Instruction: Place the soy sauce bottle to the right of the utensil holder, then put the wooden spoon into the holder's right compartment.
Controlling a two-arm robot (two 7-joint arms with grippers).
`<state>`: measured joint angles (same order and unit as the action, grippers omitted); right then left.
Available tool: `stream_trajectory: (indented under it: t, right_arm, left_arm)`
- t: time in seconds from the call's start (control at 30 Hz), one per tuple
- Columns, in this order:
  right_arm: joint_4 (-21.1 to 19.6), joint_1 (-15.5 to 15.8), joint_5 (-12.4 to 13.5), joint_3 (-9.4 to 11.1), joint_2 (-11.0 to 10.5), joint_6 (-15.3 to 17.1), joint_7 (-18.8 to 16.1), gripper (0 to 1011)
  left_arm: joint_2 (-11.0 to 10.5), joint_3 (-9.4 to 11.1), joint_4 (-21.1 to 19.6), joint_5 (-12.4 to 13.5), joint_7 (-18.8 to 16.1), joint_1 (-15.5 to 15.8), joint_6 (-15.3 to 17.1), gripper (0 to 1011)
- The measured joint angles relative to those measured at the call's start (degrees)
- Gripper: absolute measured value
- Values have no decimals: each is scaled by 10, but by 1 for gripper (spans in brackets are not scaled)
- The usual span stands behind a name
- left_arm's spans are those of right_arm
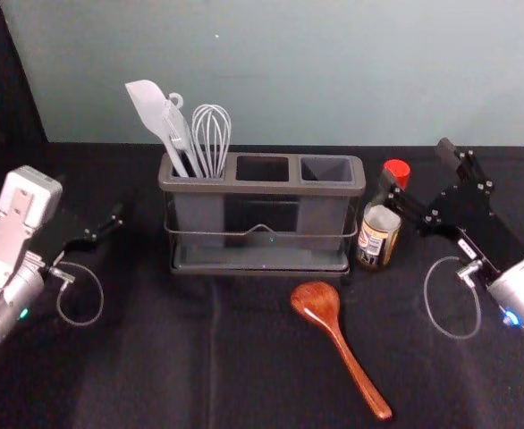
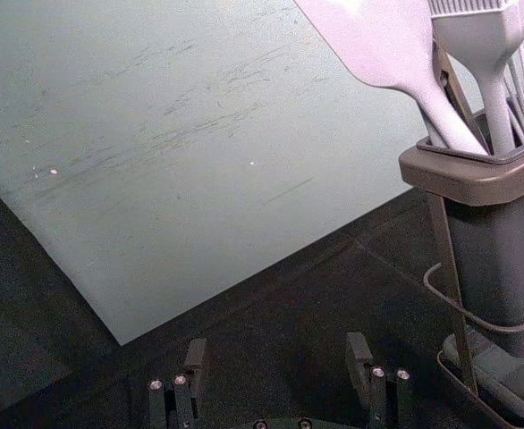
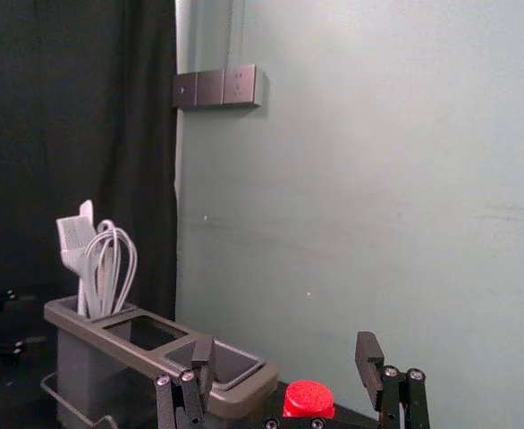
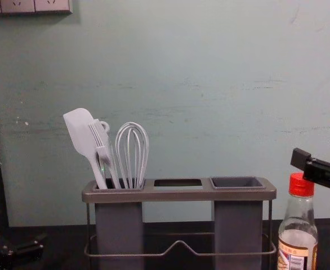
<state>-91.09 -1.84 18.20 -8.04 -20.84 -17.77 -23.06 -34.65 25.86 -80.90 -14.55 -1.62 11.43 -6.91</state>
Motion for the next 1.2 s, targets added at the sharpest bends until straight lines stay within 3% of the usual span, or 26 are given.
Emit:
stream_trajectory:
  t: [0.33,0.57,1.0,1.2]
  right_arm:
    - [-62,45,-22,-8,-4,52,24,1002]
    - [-96,80,-44,-28,-7,76,33,1002]
    - [-69,90,-58,-69,13,76,32,1002]
    - [-67,89,-59,-69,13,74,32,1002]
  left_arm:
    - [0,0,0,0,0,0,0,1000]
    - [0,0,0,0,0,0,0,1000]
    - [0,0,0,0,0,0,0,1000]
    - [0,0,0,0,0,0,0,1000]
